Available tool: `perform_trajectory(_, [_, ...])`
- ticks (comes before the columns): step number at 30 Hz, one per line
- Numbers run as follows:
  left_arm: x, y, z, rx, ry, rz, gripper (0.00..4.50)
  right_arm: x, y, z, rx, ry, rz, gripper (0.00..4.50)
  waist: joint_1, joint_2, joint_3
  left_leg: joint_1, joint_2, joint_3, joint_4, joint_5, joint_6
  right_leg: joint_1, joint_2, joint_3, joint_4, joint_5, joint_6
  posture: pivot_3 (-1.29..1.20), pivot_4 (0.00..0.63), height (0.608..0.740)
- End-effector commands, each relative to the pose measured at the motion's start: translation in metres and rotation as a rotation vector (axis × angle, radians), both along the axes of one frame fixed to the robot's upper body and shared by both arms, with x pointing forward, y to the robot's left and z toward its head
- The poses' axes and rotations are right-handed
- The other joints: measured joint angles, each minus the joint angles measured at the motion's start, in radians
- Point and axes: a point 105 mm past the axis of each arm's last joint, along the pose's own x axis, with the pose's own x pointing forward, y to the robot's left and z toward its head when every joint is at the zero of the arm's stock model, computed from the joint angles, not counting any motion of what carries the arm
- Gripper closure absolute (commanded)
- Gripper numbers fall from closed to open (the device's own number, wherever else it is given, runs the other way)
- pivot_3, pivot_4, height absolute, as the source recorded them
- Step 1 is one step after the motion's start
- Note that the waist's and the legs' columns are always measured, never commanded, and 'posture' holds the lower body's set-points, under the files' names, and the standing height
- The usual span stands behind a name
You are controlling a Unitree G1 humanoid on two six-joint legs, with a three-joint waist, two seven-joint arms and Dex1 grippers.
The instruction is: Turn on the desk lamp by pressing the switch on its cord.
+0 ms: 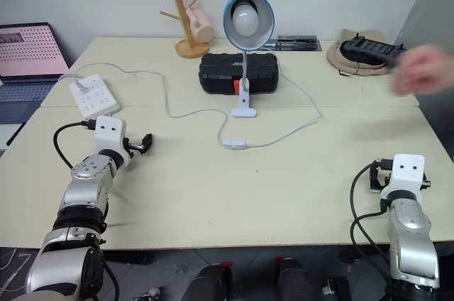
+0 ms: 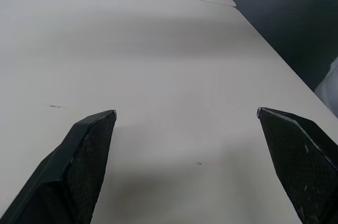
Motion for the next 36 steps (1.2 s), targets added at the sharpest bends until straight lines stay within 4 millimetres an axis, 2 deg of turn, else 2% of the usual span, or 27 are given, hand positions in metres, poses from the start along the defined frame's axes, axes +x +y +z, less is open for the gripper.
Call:
perform_trajectory(1, [0.001, 0.003, 0.009, 0.015, -0.022, -0.011, 0.00, -0.001, 0.000, 0.018, -0.023, -0.056, 0.006, 0.00, 0.000, 0.000, 0.000, 0.000, 0.000, 0.000, 0.000, 0.000, 0.000, 0.000, 0.000, 0.000, 0.000, 0.000, 0.000, 0.00, 0.150, 0.740])
perform_trajectory(5, [0.003, 0.004, 0.010, 0.002, -0.031, 0.005, 0.00, 0.003, 0.000, 0.015, -0.027, -0.051, 0.003, 0.00, 0.000, 0.000, 0.000, 0.000, 0.000, 0.000, 0.000, 0.000, 0.000, 0.000, 0.000, 0.000, 0.000, 0.000, 0.000, 0.00, 0.150, 0.740])
perform_trajectory(13, [0.006, -0.005, 0.022, -0.002, -0.057, -0.060, 0.00, 0.015, 0.012, 0.031, -0.003, -0.082, 0.087, 0.00, 0.000, 0.000, 0.000, 0.000, 0.000, 0.000, 0.000, 0.000, 0.000, 0.000, 0.000, 0.000, 0.000, 0.000, 0.000, 0.00, 0.150, 0.740])
perform_trajectory(15, [0.008, -0.011, 0.025, -0.002, -0.055, -0.083, 0.00, 0.025, 0.036, 0.035, 0.044, -0.074, 0.227, 0.00, -0.001, 0.000, 0.000, -0.001, 0.000, 0.000, 0.000, 0.000, 0.000, 0.000, 0.000, 0.000, 0.000, 0.000, 0.000, 0.00, 0.150, 0.740])
perform_trajectory(17, [0.006, -0.024, 0.031, -0.025, -0.060, -0.160, 0.00, 0.035, 0.073, 0.048, 0.048, -0.070, 0.456, 0.00, -0.004, 0.000, 0.000, 0.000, 0.000, 0.000, 0.000, 0.000, 0.000, 0.000, 0.000, 0.000, 0.000, 0.000, 0.000, 0.00, 0.150, 0.740])
perform_trajectory(18, [0.005, -0.029, 0.033, -0.035, -0.059, -0.188, 0.00, 0.037, 0.083, 0.053, 0.047, -0.068, 0.522, 0.00, -0.006, 0.000, 0.000, -0.001, 0.000, 0.001, 0.000, 0.000, 0.000, 0.000, 0.000, 0.000, 0.000, 0.000, 0.000, 0.00, 0.150, 0.740])
perform_trajectory(21, [-0.013, -0.057, 0.034, -0.004, -0.031, -0.368, 0.00, 0.049, 0.116, 0.065, -0.008, -0.006, 0.771, 0.00, -0.013, 0.000, 0.000, 0.000, 0.001, 0.000, 0.000, 0.000, 0.000, 0.000, 0.001, 0.000, 0.000, 0.000, 0.000, 0.00, 0.150, 0.740])
perform_trajectory(24, [-0.036, -0.074, 0.034, 0.003, -0.003, -0.468, 0.00, 0.059, 0.147, 0.074, -0.025, 0.042, 1.011, 0.00, -0.023, 0.000, 0.000, 0.000, 0.001, 0.000, 0.000, 0.000, 0.000, 0.000, 0.000, 0.002, -0.001, 0.000, 0.000, 0.00, 0.150, 0.740])
perform_trajectory(28, [-0.057, -0.088, 0.038, -0.041, 0.021, -0.532, 0.00, 0.065, 0.172, 0.077, 0.000, 0.088, 1.176, 0.00, -0.022, -0.001, 0.000, -0.001, 0.002, -0.003, -0.001, 0.000, 0.000, 0.000, 0.001, -0.002, -0.002, 0.000, 0.000, 0.00, 0.150, 0.740])
perform_trajectory(30, [-0.085, -0.114, 0.044, -0.077, 0.040, -0.684, 0.00, 0.070, 0.200, 0.063, -0.031, 0.166, 1.345, 0.00, -0.012, -0.002, 0.001, -0.002, 0.002, -0.005, 0.000, 0.000, 0.000, 0.000, 0.000, -0.002, -0.001, 0.000, 0.000, 0.00, 0.150, 0.740])
perform_trajectory(32, [-0.110, -0.129, 0.042, -0.106, 0.088, -0.767, 0.00, 0.077, 0.213, 0.049, -0.078, 0.219, 1.411, 0.00, -0.018, -0.003, 0.002, 0.000, 0.002, -0.003, 0.001, 0.000, 0.000, -0.001, 0.000, 0.002, -0.003, 0.000, 0.000, 0.00, 0.150, 0.740])
perform_trajectory(34, [-0.137, -0.138, 0.039, -0.098, 0.132, -0.840, 0.00, 0.092, 0.221, 0.044, -0.073, 0.226, 1.401, 0.00, -0.031, -0.004, 0.001, 0.000, 0.004, -0.003, 0.000, 0.000, 0.000, 0.000, -0.002, 0.001, -0.003, 0.000, -0.001, 0.00, 0.150, 0.740])
perform_trajectory(36, [-0.147, -0.141, 0.043, -0.127, 0.133, -0.838, 0.00, 0.096, 0.232, 0.043, -0.076, 0.231, 1.451, 0.00, -0.031, -0.004, 0.002, 0.000, 0.007, -0.003, 0.000, 0.000, 0.000, -0.001, -0.002, 0.002, -0.002, 0.000, -0.001, 0.00, 0.150, 0.740])
